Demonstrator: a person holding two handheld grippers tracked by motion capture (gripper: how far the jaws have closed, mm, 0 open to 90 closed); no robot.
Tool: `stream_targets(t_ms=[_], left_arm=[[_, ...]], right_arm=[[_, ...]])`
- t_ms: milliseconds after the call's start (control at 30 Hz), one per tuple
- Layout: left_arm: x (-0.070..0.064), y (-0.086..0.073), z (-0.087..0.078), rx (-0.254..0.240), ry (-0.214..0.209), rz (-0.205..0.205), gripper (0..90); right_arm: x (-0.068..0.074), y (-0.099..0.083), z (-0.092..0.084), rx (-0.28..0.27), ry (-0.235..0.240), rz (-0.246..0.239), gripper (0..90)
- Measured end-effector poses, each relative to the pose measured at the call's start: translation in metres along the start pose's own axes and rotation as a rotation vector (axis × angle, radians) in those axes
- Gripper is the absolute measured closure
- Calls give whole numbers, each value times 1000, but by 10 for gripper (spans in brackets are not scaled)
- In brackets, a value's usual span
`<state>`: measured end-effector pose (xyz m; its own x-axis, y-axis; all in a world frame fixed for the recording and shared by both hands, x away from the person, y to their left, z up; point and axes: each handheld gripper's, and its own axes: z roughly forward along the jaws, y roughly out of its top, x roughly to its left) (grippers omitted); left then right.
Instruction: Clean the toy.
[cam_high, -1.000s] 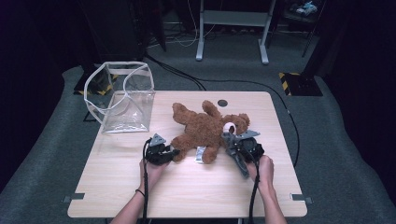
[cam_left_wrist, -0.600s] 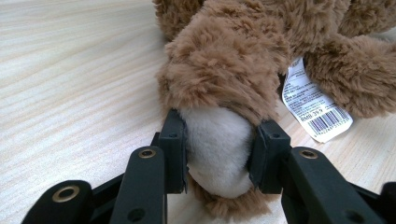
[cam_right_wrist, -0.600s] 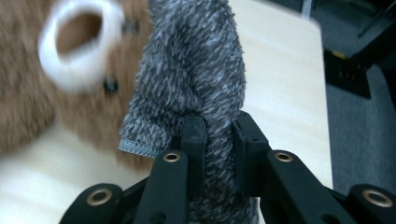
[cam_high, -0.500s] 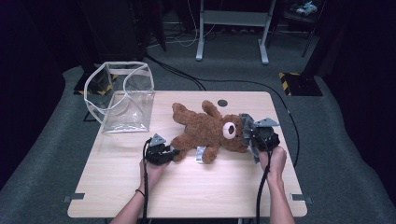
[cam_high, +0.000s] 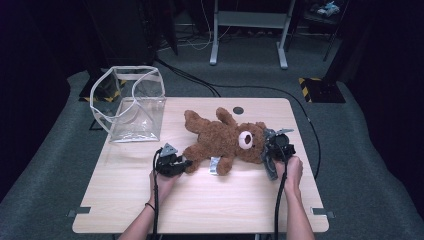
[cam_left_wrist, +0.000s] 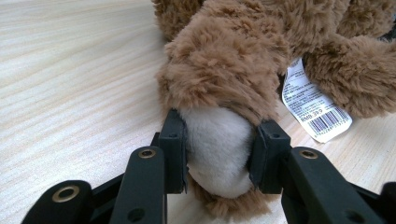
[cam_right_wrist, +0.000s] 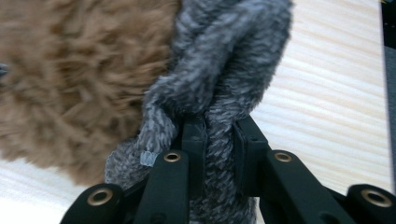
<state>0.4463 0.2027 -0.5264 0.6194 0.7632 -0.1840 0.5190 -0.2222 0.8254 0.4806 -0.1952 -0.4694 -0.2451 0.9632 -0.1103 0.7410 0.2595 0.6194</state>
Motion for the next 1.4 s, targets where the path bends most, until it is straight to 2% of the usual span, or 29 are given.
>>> stream_targets(t_ms=[67,233,300,400,567,633,667,767,867,900,1000,1067,1133,1233,1300,1333,1400], left_arm=[[0,0,0,-1,0,0,626],[0,0,0,0,0,0,626],[0,0,0,0,0,0,626],[0,0,0,1,0,0,626],[0,0,0,-1,1,-1,626],[0,0,0,-1,1,-1,626],[0,0,0,-1,1,-1,626],[-1,0,0,-8,2,-11,627],[-1,0,0,-8,2,-11,626],[0,0,0,-8,2,-11,626],[0,0,0,-1,2,-2,627],[0,0,0,-1,2,-1,627],[0,0,0,0,3,-1,626],[0,0,0,0,3,-2,627],[0,0,0,-1,5,-2,627],[0,0,0,-3,5,-2,627],[0,0,0,-11,8,-14,627]], right_arm=[[-2,5,-4,-19,-25,-6,773],[-3,22,-17,-125,-45,-1,769],[-1,29,-16,-135,-49,-7,769],[1,33,-2,-108,-40,-19,769],[-1,24,22,-22,-14,18,774],[-2,21,27,35,10,6,775],[-2,19,27,54,11,-23,774],[-2,20,18,79,15,-34,774],[-3,21,-1,26,-19,-28,774],[-4,21,-11,-18,-17,-19,774],[0,21,-31,-99,4,-11,773],[6,22,-38,-134,38,-19,771],[12,22,-36,-127,50,-35,771],[19,16,-20,-81,39,-49,772],[19,10,-12,-62,27,-52,773],[18,6,-7,-35,19,-68,773],[15,-2,0,10,30,-67,773]])
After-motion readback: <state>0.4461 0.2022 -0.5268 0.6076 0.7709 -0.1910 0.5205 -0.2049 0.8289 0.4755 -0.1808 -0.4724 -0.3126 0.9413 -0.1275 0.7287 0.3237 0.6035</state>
